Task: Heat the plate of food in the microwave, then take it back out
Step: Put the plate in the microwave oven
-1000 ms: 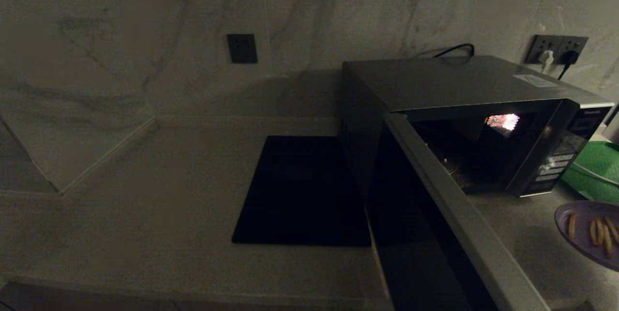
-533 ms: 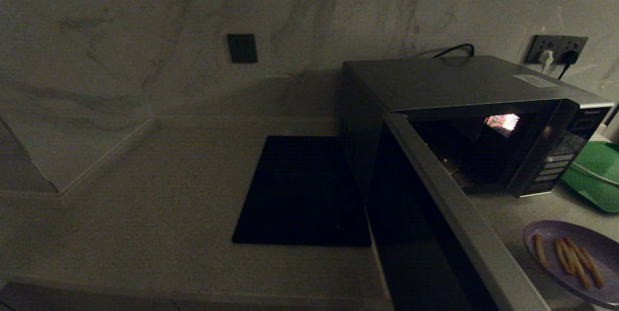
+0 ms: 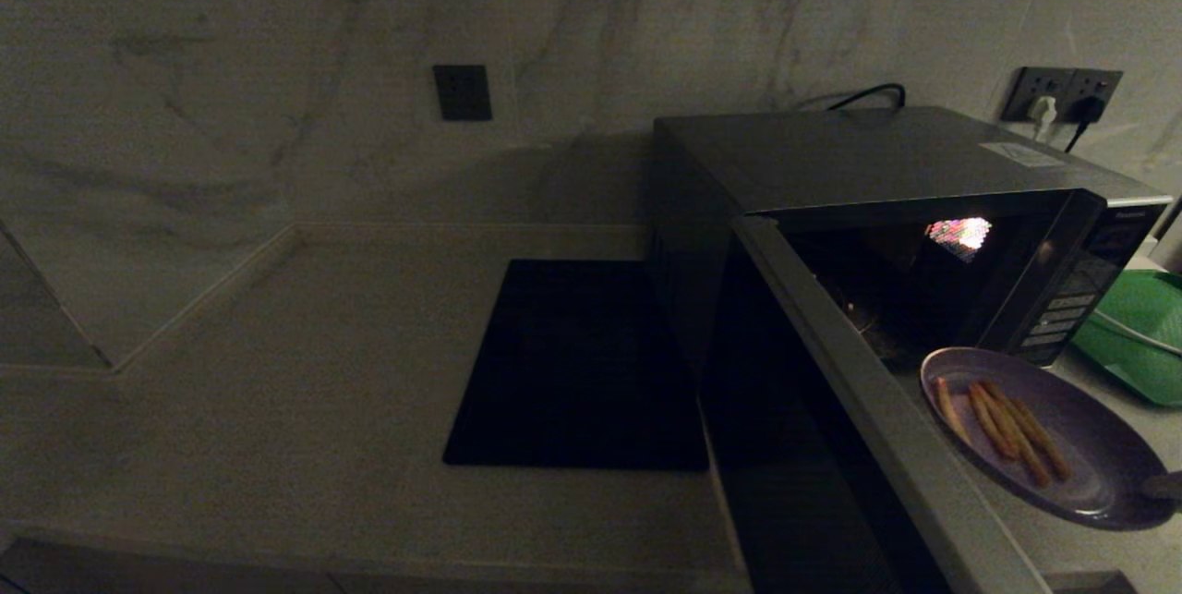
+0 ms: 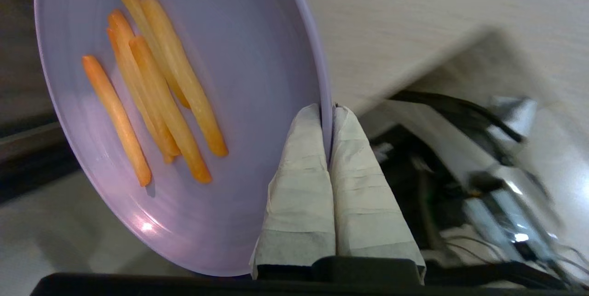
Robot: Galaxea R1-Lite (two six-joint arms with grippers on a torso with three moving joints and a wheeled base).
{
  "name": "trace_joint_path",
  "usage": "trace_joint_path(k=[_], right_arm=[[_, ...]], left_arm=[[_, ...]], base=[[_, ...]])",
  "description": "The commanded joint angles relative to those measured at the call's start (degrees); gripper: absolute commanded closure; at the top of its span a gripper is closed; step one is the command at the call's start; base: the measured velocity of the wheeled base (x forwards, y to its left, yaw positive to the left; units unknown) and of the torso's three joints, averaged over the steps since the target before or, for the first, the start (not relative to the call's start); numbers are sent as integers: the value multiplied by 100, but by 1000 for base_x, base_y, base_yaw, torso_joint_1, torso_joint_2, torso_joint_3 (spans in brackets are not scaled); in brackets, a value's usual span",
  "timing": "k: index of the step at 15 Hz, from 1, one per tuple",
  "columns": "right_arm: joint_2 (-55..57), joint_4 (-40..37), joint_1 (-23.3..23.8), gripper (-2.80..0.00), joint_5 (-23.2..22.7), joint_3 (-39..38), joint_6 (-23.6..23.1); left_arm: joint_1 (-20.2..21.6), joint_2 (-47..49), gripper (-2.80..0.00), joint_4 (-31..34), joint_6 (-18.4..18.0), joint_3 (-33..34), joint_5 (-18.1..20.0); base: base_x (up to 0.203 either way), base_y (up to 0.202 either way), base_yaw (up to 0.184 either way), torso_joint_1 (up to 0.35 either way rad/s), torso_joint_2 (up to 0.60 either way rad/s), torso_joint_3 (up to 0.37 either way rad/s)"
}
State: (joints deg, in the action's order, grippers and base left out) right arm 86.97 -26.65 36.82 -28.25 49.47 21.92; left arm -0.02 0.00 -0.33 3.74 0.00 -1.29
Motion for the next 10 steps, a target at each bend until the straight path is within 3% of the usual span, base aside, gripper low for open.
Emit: trace_joint_path(k=[1, 5, 10], right_arm=[[-22, -16, -585, 0, 119, 326, 586], [-31, 129, -1918, 0, 1322, 571, 2150], [167, 244, -3187, 0, 2632, 1275, 3970]], left_arm=[[2, -9, 0, -2, 4, 0, -3], [2, -9, 0, -2, 4, 0, -3], [2, -9, 0, -2, 4, 0, -3]], base=[[0, 0, 0, 0, 0, 0], [0, 0, 0, 0, 0, 0], [0, 0, 0, 0, 0, 0]])
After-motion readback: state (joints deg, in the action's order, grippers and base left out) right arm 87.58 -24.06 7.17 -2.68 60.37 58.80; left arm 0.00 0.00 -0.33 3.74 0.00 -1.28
